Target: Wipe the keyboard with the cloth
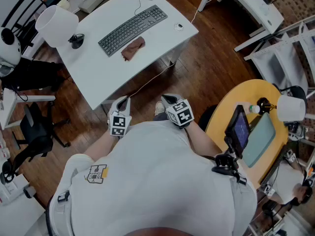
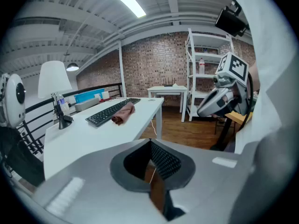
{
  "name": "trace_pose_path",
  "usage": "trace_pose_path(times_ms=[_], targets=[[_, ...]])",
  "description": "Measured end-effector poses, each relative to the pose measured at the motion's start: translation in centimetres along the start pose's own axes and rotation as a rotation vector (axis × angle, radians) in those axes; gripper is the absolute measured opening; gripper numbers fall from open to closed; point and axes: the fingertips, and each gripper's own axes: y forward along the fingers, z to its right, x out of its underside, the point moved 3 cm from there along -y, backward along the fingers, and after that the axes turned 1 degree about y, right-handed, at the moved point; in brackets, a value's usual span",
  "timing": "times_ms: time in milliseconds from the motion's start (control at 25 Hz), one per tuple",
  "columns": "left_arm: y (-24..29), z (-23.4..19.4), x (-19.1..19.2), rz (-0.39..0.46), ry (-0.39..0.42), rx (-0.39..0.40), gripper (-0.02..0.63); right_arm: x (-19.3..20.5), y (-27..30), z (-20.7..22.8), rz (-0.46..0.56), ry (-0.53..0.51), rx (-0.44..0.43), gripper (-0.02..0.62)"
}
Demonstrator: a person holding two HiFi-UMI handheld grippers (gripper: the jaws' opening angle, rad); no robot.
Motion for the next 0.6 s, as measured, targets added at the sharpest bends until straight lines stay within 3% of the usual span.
trace_pose_path(times_ms=[280,600], targets=[[6.0,-4.1,-5.7,0.024,-0.044,-0.049,0.002,-4.9,2.3,4.8,0.014,-0.027,-0.031,0.000],[9.7,-8.6,-7.0,0.042,-0.059,-0.032,0.002,-10.4,7.3,6.0,-0.007,-0.123,-0.076,0.000]])
